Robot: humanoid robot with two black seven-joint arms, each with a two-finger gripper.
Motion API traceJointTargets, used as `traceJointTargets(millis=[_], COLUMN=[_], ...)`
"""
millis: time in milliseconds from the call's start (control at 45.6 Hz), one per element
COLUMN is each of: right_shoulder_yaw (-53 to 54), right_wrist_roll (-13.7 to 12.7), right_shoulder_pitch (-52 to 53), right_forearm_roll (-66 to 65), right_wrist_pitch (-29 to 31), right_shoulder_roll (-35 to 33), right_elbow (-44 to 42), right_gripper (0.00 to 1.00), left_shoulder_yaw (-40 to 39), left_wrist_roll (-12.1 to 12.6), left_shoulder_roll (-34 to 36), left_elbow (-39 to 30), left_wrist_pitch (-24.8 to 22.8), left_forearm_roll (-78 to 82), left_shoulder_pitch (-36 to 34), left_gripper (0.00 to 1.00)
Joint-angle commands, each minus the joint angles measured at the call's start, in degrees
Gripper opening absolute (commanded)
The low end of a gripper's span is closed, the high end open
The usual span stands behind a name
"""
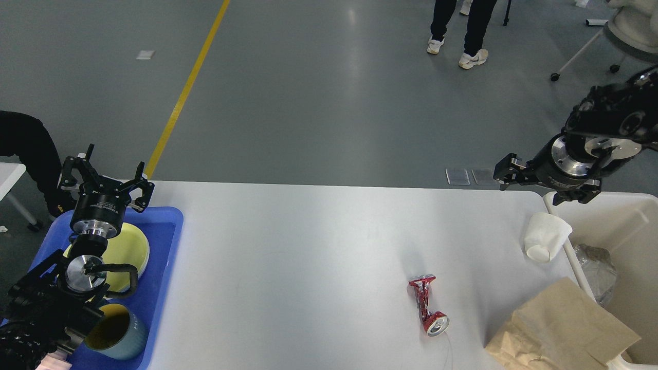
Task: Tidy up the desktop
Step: 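Move the right gripper down toward the white cup near the bin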
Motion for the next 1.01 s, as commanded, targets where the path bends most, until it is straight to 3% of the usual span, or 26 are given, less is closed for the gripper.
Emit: traceJointTargets(millis=[0,88,219,548,876,986], right_shoulder_yaw=[1.39,5.25,10.35,23.71,24.77,24.77], right_wrist_roll=[-0.04,-0.04,-0.04,0.14,0.49,0.49], right_shoulder_pitch=[-15.48,-24.71,-32.90,-44.50,-46.71,-47.58], right_forearm_roll=[0.02,0.02,0.02,-0.07,0.02,-0.07], right_wrist_pitch=[-11.53,-15.24,-15.51,-21.40,-25.00,-26.49], right_shoulder_roll=[-0.02,0.07,0.69,4.46,7.72,8.51], right_elbow=[-13.00,-22.49,-30.68,-36.66,-42.56,-42.64], right_gripper=[1.00,1.00,1.00,1.00,0.99,0.91], left_shoulder_yaw=[0.00,0.00,0.00,0.00,0.00,0.00], left_wrist_roll=[0.00,0.00,0.00,0.00,0.00,0.00], left_shoulder_roll=[0.00,0.00,0.00,0.00,0.00,0.00], left_elbow=[-0.02,-0.02,-0.02,-0.02,-0.02,-0.02], left_wrist_pitch=[0.00,0.00,0.00,0.00,0.00,0.00], left_forearm_roll=[0.00,0.00,0.00,0.00,0.00,0.00], left_shoulder_pitch=[0.00,0.00,0.00,0.00,0.00,0.00], left_gripper=[0.97,0.97,0.97,0.97,0.97,0.97])
